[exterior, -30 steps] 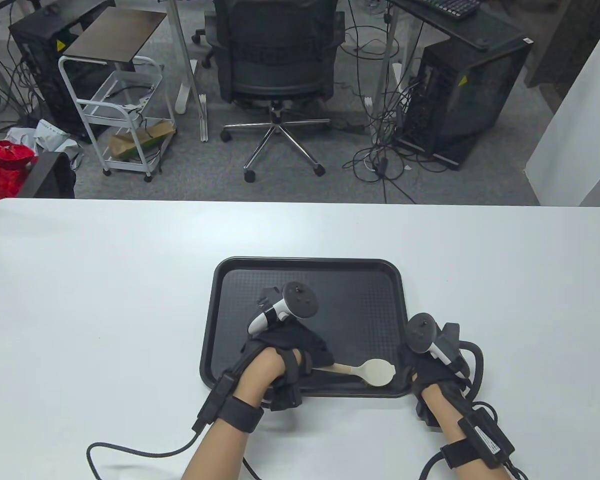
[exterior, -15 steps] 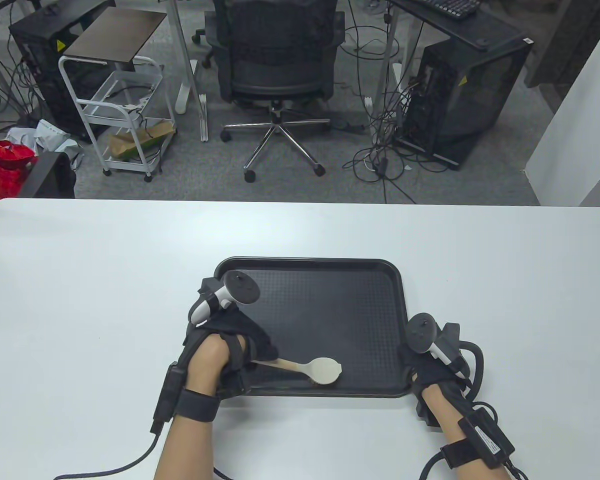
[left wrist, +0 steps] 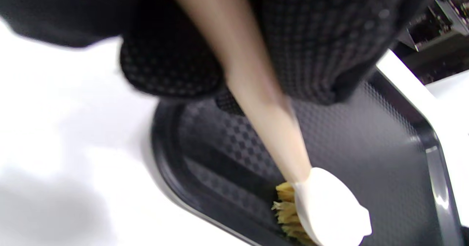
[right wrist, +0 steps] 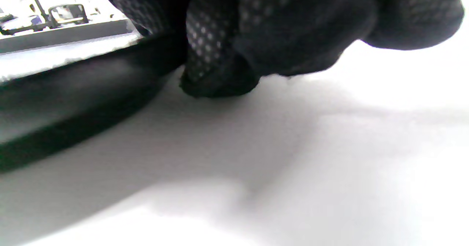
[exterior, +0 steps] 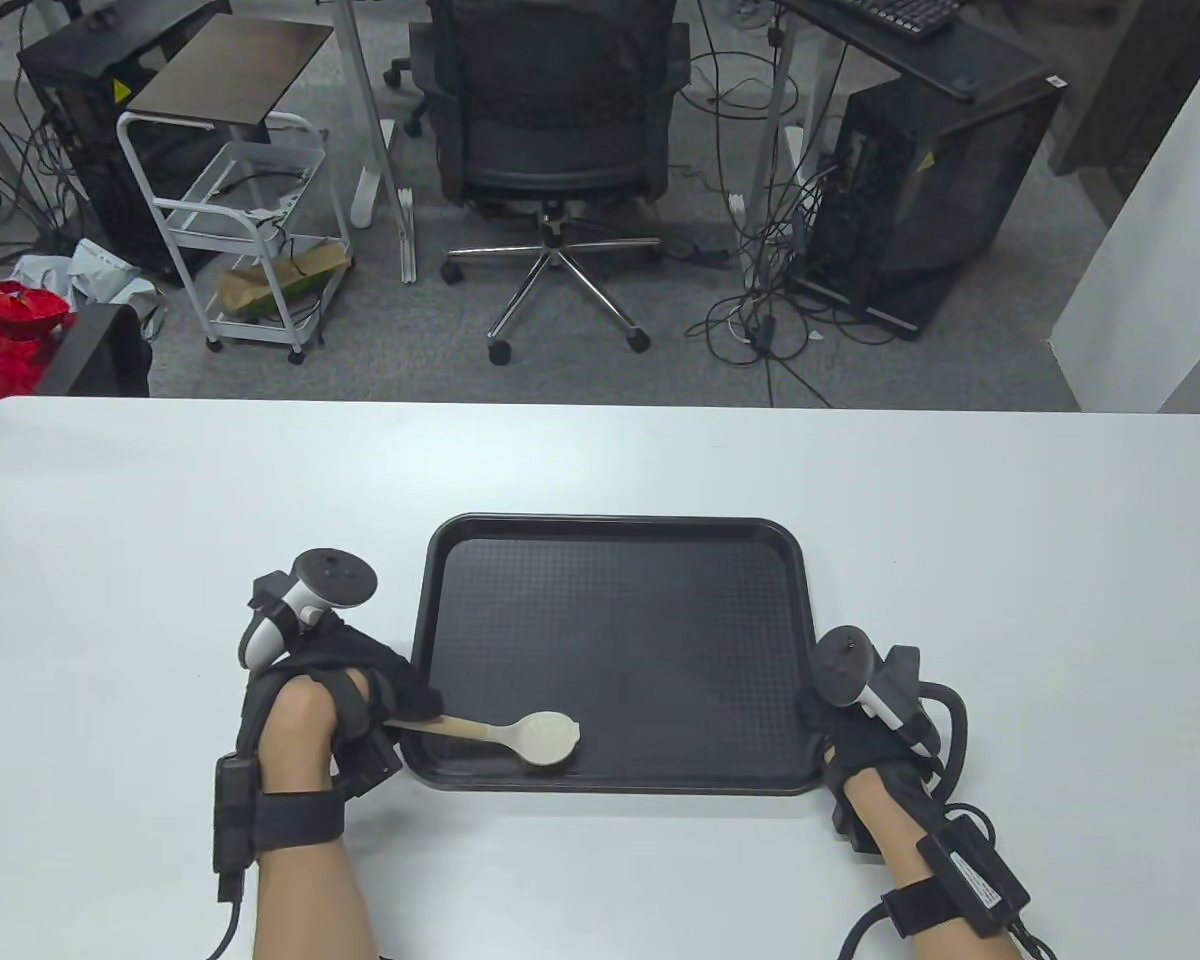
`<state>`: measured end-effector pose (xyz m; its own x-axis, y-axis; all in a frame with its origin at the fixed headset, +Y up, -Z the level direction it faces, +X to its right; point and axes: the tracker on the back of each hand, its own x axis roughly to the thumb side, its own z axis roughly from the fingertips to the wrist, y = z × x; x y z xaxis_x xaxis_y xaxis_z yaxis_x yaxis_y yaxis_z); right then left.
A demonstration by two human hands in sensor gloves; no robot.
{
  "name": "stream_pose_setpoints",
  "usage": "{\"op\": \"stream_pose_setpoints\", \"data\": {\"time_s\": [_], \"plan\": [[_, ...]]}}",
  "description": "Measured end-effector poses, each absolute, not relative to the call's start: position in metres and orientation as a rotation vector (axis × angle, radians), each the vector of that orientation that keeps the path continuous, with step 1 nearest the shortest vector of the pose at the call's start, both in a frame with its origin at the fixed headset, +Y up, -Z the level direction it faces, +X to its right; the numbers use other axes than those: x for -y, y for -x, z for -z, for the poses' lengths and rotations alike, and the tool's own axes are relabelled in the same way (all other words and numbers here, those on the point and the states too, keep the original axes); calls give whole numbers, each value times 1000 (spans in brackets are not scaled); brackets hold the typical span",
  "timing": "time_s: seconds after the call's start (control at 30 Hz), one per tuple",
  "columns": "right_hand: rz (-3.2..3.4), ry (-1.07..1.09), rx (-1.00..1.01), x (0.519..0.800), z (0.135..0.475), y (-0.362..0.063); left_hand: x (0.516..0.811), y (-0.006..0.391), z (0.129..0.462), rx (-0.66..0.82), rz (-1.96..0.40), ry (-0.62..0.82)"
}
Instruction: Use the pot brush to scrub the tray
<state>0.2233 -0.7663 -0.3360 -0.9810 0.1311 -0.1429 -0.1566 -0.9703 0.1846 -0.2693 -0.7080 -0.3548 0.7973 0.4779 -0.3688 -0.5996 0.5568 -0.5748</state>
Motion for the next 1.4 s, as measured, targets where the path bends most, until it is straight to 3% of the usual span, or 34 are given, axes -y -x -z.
{"op": "stream_pose_setpoints", "data": {"time_s": [0.27, 0.53, 0.63, 0.73, 0.87, 1.1, 1.27, 1.4], "plan": [[-2973, 195, -295, 766, 336, -223, 705, 328, 335, -323, -716, 660], [-2972, 195, -296, 766, 336, -223, 709, 359, 324, -378, -808, 636], [-2972, 195, -295, 766, 336, -223, 699, 361, 323, -381, -830, 587], [-2973, 195, -295, 766, 336, -223, 685, 354, 328, -279, -892, 485], [-2975, 196, -293, 766, 336, -223, 672, 310, 347, -169, -926, 443], [-2979, 197, -292, 766, 335, -223, 666, 168, 383, -34, -875, 488], [-2975, 195, -295, 766, 336, -223, 681, 88, 409, -54, -901, 525], [-2972, 194, -299, 766, 336, -223, 689, 46, 423, -87, -856, 495]]}}
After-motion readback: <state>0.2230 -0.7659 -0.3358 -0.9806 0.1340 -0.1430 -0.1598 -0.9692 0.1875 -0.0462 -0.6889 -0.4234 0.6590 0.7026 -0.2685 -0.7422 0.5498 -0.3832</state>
